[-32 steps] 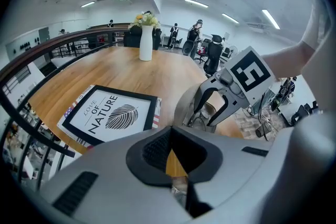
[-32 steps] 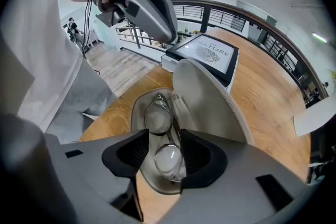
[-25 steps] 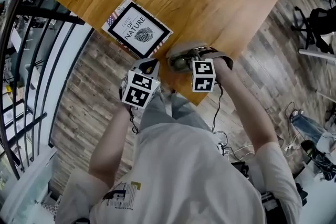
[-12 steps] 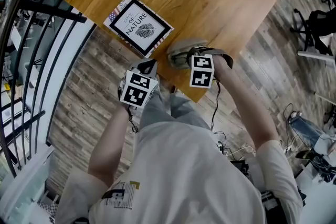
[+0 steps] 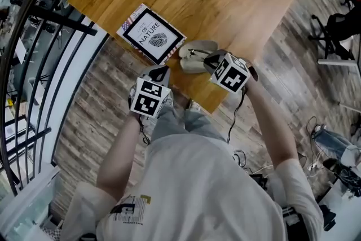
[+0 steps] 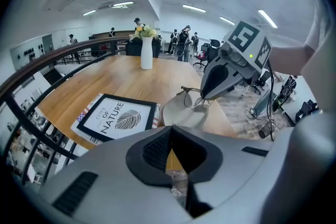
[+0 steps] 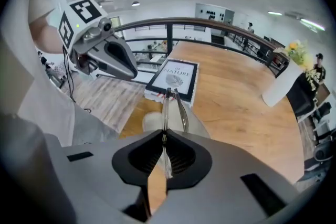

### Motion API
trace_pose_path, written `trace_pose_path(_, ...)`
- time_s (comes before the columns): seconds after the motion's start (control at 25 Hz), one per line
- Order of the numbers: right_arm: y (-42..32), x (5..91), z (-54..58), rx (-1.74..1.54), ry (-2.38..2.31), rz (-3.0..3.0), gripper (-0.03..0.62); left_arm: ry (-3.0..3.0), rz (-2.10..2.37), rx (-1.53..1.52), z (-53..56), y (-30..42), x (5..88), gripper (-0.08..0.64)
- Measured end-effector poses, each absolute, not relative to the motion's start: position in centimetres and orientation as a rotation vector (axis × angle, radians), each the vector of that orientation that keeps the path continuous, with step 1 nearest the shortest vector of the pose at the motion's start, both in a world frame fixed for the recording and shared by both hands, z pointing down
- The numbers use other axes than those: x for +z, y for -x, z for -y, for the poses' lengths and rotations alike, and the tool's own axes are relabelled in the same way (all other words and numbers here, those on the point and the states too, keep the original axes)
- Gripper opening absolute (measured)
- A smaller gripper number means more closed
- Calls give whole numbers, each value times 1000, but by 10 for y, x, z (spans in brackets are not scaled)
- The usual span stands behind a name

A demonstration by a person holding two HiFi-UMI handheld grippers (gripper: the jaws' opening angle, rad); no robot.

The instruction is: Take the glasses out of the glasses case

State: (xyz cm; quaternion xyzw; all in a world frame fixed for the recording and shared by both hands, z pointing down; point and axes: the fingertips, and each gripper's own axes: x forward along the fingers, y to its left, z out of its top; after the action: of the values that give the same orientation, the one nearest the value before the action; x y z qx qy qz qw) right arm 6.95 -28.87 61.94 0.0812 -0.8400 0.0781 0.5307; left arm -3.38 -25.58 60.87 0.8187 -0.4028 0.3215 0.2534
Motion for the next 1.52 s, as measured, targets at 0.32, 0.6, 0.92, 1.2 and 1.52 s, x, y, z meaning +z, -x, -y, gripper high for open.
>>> trace_pose_path(0.32,-65,530,321,186,-480,2189,44,-2328,1242,834,287,58,548,17)
trace_pose_path(0.6,-57,433,333,88,-704,2347,44,-2430,1416,747,319,82,464,17)
trace_pose_path(0.92,-67,312,341,-119,-1023,2538,44,-2606,1576,543,335,79,353,17)
trace_pose_path(1.2,-97,231,329,-217,-1249,2677,44,-2784,1690,391,329,76,259,17)
trace_pose_path(1.52,-129,194,301,-263,-1437,2746,44,-2868,1762,331,311,78,221,17)
